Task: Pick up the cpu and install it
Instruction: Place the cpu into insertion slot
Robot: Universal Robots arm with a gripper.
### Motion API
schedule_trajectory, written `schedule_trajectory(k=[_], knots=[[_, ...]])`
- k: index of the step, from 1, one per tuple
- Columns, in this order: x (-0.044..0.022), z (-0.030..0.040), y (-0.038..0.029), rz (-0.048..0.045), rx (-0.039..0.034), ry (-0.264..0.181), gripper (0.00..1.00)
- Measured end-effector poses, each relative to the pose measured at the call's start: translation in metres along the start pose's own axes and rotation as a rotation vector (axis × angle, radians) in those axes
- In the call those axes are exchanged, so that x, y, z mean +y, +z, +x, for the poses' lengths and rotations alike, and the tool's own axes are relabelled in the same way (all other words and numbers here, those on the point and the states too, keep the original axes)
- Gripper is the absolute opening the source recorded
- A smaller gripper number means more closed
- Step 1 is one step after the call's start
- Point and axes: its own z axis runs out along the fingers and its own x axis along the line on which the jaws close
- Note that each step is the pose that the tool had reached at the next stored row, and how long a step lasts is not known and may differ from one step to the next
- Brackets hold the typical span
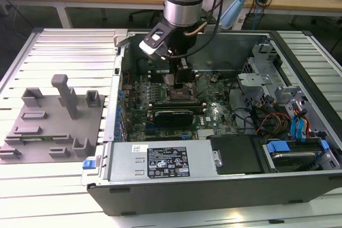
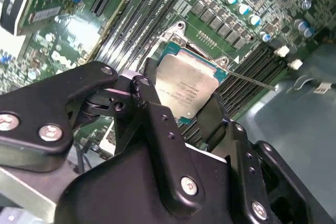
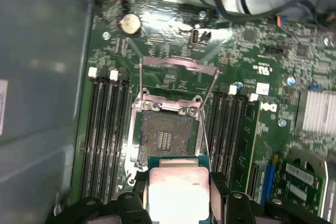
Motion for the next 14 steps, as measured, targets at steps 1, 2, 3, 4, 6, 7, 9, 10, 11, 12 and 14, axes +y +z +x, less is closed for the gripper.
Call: schedule_trajectory(k=[1,2,3,4,6,7,9,10,11,12,14], knots=[[0.0,0.0,0.0003,0.0008,0.0003,0.034,0.55],[0.0,0.0,0.0005,0.0014,0.0004,0.059,0.55],[0.0,0.0,0.0005,0.0017,0.0005,0.071,0.55],[0.0,0.0,0.0005,0.0017,0.0005,0.073,0.55],[0.0,0.0,0.0005,0.0018,0.0005,0.073,0.55],[-0.0001,0.0,0.0007,0.0009,0.0005,0.074,0.55],[-0.0004,0.0001,0.0022,-0.0111,-0.0003,0.074,0.55],[-0.0005,0.0001,0.0029,-0.0157,-0.0007,0.074,0.55],[-0.0006,0.0002,0.0043,-0.0223,-0.0011,0.074,0.55],[-0.0006,0.0002,0.0054,-0.0264,-0.0015,0.074,0.55],[-0.0005,0.0002,0.0072,-0.0308,-0.0018,0.074,0.55]])
